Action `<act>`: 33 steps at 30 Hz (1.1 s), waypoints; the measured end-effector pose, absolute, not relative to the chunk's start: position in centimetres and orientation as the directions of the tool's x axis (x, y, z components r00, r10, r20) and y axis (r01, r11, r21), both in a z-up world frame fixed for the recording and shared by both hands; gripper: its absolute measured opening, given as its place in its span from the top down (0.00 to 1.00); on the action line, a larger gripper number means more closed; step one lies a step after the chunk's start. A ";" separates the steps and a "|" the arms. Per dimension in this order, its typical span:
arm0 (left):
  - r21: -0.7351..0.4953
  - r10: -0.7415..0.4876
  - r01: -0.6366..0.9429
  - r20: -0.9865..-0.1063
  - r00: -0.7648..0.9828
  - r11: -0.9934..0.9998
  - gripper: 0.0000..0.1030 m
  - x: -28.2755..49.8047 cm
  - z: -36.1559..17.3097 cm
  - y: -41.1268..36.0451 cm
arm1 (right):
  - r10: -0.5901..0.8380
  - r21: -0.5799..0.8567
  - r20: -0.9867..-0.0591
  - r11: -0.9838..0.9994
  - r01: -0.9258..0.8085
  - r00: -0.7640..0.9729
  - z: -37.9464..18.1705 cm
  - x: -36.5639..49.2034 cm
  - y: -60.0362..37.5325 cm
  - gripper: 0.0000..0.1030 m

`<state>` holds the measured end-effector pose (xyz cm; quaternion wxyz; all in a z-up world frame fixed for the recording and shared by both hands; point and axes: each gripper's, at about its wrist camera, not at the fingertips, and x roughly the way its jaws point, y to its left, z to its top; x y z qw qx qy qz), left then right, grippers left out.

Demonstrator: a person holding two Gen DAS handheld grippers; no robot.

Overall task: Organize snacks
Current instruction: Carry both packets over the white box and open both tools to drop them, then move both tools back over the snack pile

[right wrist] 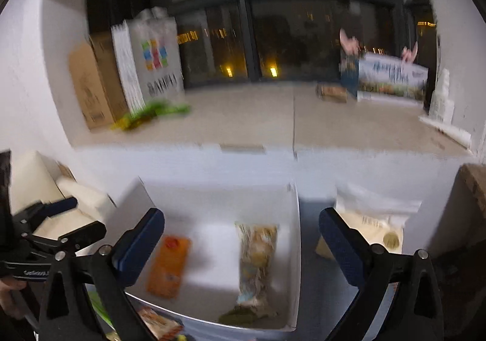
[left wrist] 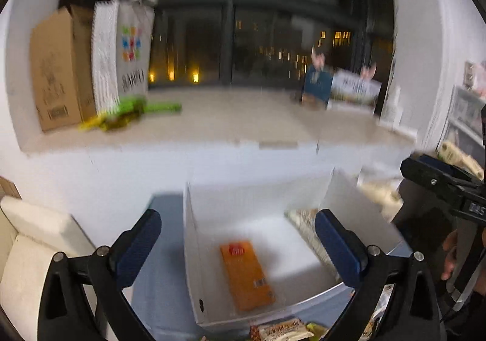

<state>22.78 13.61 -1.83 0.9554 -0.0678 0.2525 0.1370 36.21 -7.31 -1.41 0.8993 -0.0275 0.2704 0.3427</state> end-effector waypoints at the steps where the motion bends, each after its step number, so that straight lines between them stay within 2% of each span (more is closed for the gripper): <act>1: -0.056 0.223 -0.287 -0.495 0.840 0.956 0.00 21.9 -1.3 13.3 | 0.599 0.127 -0.477 0.771 -0.624 0.643 -0.7 35.6 -8.0 0.00; 4: -0.079 0.162 -0.236 -0.520 0.838 0.969 0.00 19.1 0.0 12.1 | 0.577 0.082 -0.471 0.782 -0.618 0.667 0.9 33.7 -9.6 0.00; 9: -0.134 0.088 -0.179 -0.506 0.858 0.975 0.00 13.7 0.8 9.8 | 0.651 0.107 -0.450 0.718 -0.687 0.611 2.1 29.6 -12.7 0.00; 17: -0.183 -0.010 -0.097 -0.511 0.859 0.978 0.00 5.1 -1.9 6.3 | 0.645 0.056 -0.398 0.727 -0.684 0.652 1.5 20.7 -18.3 0.00; 21: -0.262 -0.054 -0.088 -0.489 0.871 0.961 0.00 1.8 -3.7 5.7 | 0.629 0.108 -0.401 0.754 -0.648 0.666 -0.5 17.8 -21.4 0.00; 27: -0.291 -0.068 -0.093 -0.499 0.864 0.952 0.00 1.5 -4.2 5.3 | 0.644 0.249 -0.383 0.762 -0.597 0.662 -4.4 14.0 -25.5 0.00; 30: -0.287 -0.067 -0.090 -0.494 0.867 0.954 0.00 1.4 -3.9 5.1 | 0.638 0.226 -0.416 0.762 -0.607 0.648 -5.1 13.9 -25.7 0.00; 33: -0.277 -0.061 -0.092 -0.500 0.864 0.956 0.00 1.4 -3.8 5.1 | 0.640 0.202 -0.412 0.758 -0.620 0.649 -5.2 13.9 -25.7 0.00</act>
